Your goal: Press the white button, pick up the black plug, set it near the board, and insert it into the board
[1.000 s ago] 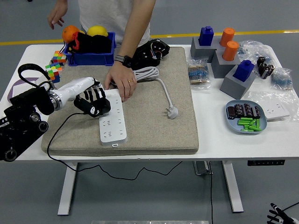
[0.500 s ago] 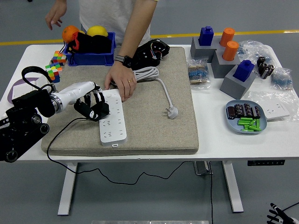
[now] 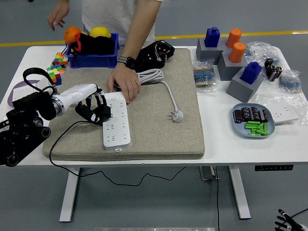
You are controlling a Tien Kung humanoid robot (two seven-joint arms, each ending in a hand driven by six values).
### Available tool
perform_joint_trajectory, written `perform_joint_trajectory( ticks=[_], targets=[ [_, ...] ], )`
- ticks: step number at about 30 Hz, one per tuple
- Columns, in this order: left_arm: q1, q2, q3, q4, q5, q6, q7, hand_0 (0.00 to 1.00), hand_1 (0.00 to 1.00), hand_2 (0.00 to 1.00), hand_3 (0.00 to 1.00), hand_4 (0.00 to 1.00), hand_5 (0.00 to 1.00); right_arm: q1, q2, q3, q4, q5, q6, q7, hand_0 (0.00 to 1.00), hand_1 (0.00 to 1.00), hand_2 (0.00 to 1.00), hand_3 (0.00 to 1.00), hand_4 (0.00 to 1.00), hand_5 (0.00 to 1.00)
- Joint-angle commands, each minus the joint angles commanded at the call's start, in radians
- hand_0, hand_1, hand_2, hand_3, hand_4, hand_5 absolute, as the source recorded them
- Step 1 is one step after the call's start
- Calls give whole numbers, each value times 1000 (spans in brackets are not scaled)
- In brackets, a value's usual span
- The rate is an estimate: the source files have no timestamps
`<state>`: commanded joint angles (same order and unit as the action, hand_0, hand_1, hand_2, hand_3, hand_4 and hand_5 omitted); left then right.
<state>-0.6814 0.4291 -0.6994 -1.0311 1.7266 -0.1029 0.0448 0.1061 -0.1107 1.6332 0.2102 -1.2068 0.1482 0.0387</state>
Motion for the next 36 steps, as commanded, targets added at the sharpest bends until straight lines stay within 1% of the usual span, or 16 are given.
perform_joint_trajectory(
  ticks=[7,8,13,14,19,20,25,26,31,32,35,36],
  targets=[
    [-1,-2,-5,2,1,3,0,395,237,263,420,711,2,1,0,-1,0,-1,0,1,855,694,682,670,754,592],
    [-1,-2,-7,2,-2,2,-1,400,264,288,468,721,2,1,1,-1,0,-1,0,1,855,693,683,669,754,591],
    [-2,-2,-15,2,-26,-3,1,400,264,288,468,721,2,2,0,1,1,-2,1,1,855,693,683,669,754,591],
    [-2,-3,-17,2,-28,-3,3,524,581,533,651,852,2,2,0,1,1,-2,1,1,855,694,682,669,754,590],
    [-2,-3,-18,3,-31,-13,16,524,581,533,651,852,2,1,0,0,0,-3,2,1,855,694,682,669,754,590],
    [-2,-3,-18,3,-31,-15,20,798,870,809,902,927,2,1,0,0,0,-3,2,1,855,694,682,668,753,589],
    [-1,-2,-14,3,-29,-26,31,798,870,809,902,927,2,1,1,0,1,-3,3,1,855,694,682,668,753,589],
    [0,-2,-14,2,-28,-27,31,846,922,871,911,957,2,1,1,0,1,-3,3,1,855,694,682,668,753,588],
    [1,1,-21,-7,-27,-29,30,846,922,871,911,957,2,1,0,0,1,-4,3,1,855,694,682,668,753,588],
    [2,1,-28,-12,-26,-29,27,852,927,875,910,974,2,2,0,0,1,-4,3,2,855,693,682,668,754,588],
    [5,3,-43,-25,-26,-32,25,852,927,875,910,974,2,2,1,1,1,-4,3,2,855,693,682,668,754,588],
    [8,5,-54,-39,-28,-37,27,852,927,875,910,974,2,2,1,2,1,-4,2,2,855,693,682,668,754,588]
  ],
)
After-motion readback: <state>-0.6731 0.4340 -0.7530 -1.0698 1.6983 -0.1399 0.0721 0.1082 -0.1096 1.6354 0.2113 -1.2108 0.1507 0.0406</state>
